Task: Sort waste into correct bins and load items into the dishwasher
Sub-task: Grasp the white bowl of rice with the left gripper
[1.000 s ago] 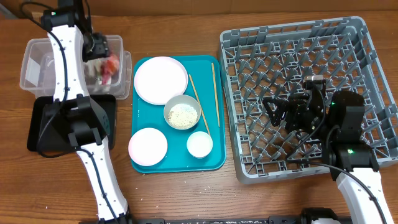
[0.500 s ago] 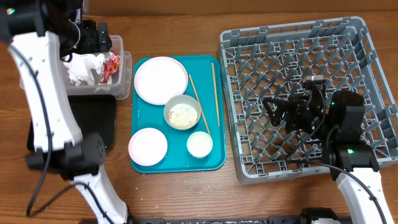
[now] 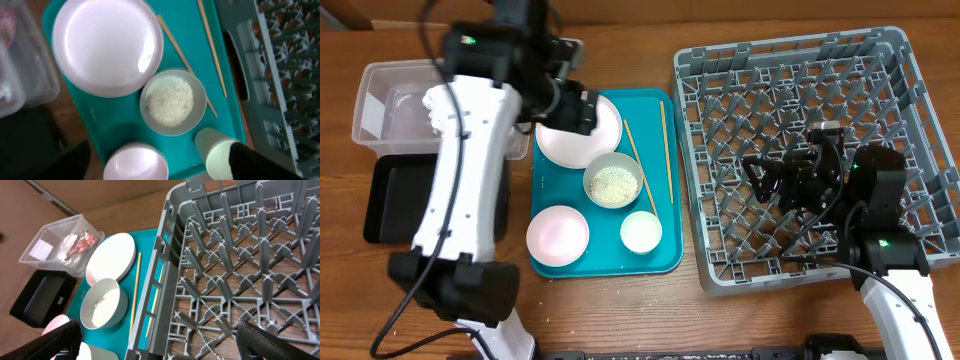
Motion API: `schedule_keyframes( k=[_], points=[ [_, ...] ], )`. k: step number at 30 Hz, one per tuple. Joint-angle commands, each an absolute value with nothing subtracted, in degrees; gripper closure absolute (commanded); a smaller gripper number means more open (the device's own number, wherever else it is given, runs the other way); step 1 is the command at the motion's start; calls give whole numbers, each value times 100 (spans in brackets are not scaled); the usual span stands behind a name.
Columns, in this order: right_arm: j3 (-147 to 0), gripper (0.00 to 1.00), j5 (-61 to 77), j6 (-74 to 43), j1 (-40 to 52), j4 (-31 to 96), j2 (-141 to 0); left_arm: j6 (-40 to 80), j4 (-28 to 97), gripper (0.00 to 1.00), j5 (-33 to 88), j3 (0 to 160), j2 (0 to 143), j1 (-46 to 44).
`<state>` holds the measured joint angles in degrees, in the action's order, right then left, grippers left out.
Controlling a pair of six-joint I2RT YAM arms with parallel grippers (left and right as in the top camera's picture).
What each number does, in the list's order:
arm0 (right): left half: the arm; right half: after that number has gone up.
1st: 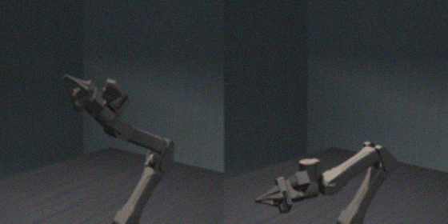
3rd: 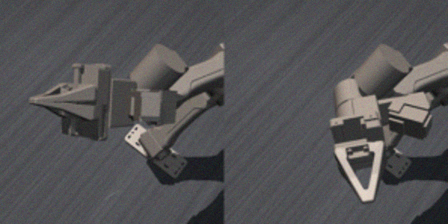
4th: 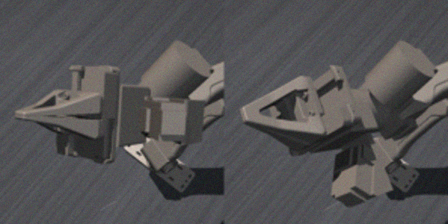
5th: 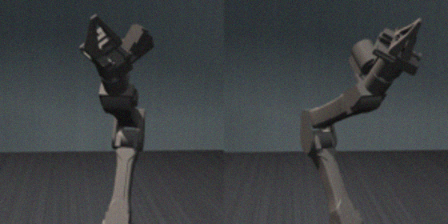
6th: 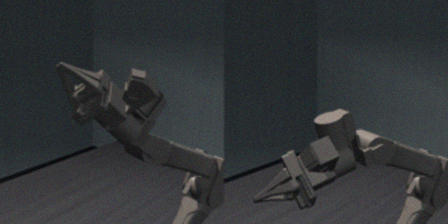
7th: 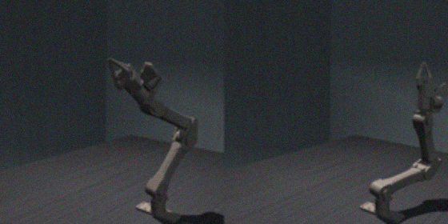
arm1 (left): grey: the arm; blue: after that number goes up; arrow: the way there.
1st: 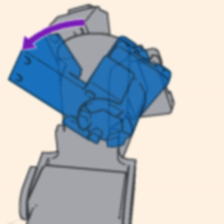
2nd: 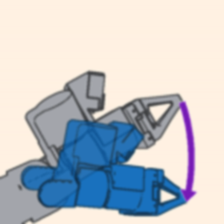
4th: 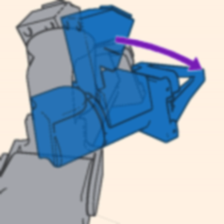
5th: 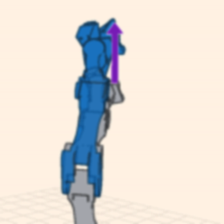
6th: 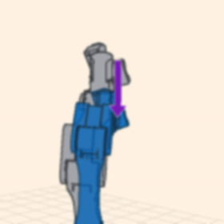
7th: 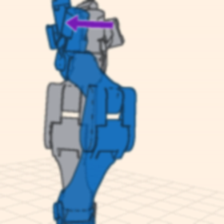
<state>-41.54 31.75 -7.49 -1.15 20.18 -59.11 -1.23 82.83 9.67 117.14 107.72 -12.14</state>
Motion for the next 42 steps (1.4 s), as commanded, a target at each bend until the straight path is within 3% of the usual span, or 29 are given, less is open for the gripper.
schedule_keyframes(
  k=[1, 8, 12, 14, 20, 21, 23, 25, 34, 42],
  points=[
    [-4305, 0, 3225, -764, -158, 2008, -5896, 123, 7590, 15, 904, 10895, 10875, -1712],
    [-4305, 0, 3223, -764, -158, 2008, -5896, 784, 6696, 28, 810, 10331, 11876, -2563],
    [-4305, 0, 3223, -766, -158, 2016, -5896, 1087, 6729, 30, 541, 10331, 12370, -2718],
    [-4305, 0, 3225, -766, -158, 2016, -5896, 1170, 6751, 42, 561, 10331, 12571, -2720],
    [-4305, 0, 3223, -766, -158, 1986, -5896, 1184, 6746, 62, 652, 10331, 12809, -2733],
    [-4305, 0, 3223, -766, -158, 1988, -5896, 1184, 6746, 75, 652, 10331, 12814, -2733],
    [-4305, 0, 3223, -766, -158, 1988, -5896, 1184, 6746, 91, 650, 10331, 12814, -2738],
    [-4305, 0, 3223, -766, -158, 1988, -5896, 1181, 6746, 96, 650, 10331, 12814, -2738],
    [-4305, 0, 3223, -766, -158, 1988, -5896, 1140, 6906, 96, 893, 10514, 12803, -2735],
    [-4305, 0, 3223, -766, -158, 1990, -5896, 589, 8670, 96, 989, 12709, 12608, -2486]
  ],
)
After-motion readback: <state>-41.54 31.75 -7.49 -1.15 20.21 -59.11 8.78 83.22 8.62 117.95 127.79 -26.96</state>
